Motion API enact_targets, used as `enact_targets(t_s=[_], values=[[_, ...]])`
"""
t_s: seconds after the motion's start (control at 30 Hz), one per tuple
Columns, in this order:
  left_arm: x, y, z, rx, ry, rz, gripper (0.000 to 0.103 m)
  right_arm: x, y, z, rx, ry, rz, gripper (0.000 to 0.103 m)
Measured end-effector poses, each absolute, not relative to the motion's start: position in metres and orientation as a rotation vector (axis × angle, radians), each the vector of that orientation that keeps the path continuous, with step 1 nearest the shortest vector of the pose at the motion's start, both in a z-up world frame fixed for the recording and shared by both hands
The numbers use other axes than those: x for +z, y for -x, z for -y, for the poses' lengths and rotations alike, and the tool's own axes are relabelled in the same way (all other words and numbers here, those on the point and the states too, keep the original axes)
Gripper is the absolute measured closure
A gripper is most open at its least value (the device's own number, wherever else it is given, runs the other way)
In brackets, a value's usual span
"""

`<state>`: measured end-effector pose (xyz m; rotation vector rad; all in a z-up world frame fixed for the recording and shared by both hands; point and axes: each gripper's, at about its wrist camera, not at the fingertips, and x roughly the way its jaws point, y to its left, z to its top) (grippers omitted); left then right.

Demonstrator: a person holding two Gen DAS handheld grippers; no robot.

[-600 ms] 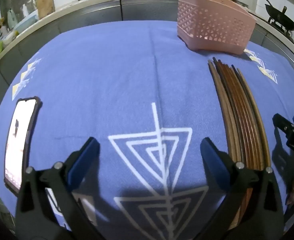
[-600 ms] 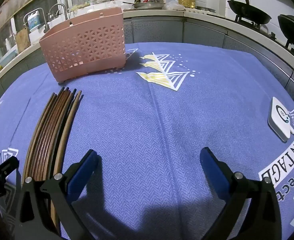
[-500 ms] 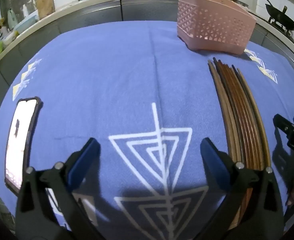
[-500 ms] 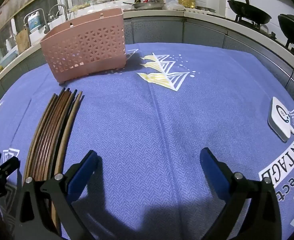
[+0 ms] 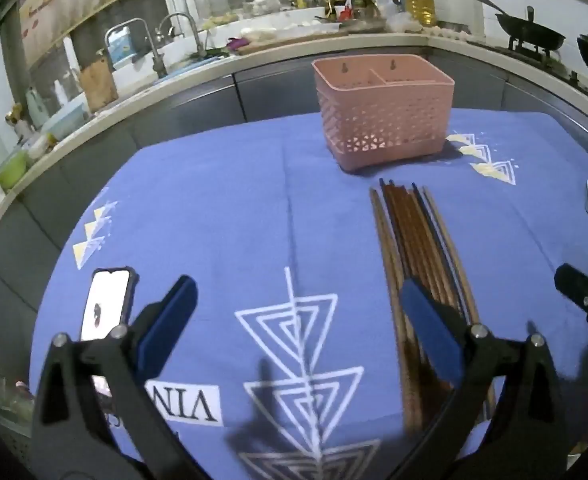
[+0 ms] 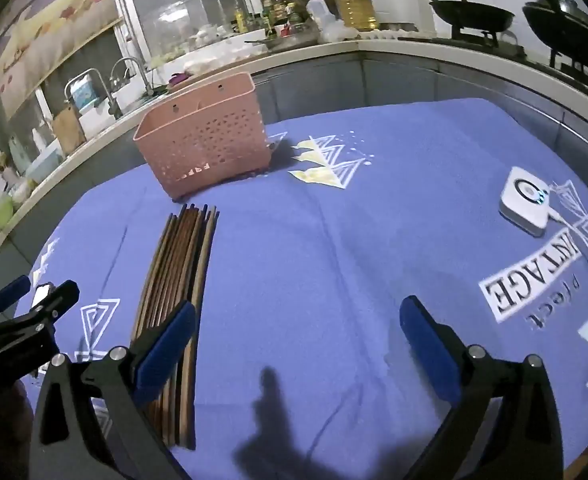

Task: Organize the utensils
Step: 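Move both tools toward the pile of brown chopsticks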

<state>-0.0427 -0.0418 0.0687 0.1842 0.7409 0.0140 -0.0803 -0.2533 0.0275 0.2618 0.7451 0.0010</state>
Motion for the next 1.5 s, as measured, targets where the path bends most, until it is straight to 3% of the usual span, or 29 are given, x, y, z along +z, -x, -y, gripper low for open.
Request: enact_targets(t_s=[0.4, 1.0, 1.17, 1.27, 1.5], values=[[0.064, 0.047, 0.056, 0.029, -0.232, -0.744, 0.005, 0.03, 0.094, 0.244, 0.055, -0.283, -0.736, 0.004], [0.06, 0.044, 0.048, 0.062, -0.243, -0.751, 0.011, 0.026, 0.097, 0.219, 0.147, -0.211, -0.761, 0.048], [0.056, 0.042, 0.047, 0.052, -0.235, -0.769, 0.011, 0.021, 0.095, 0.216, 0.178, -0.218, -0.785, 0.065], [0.049, 0.038, 0.043, 0.047, -0.22, -0.796, 0.02, 0.018, 0.094, 0.214, 0.185, -0.212, -0.8, 0.066], [0.032, 0.025, 0.033, -0.033, -0.136, -0.888, 0.03, 0.011, 0.09, 0.201, 0.216, -0.162, -0.833, 0.066]])
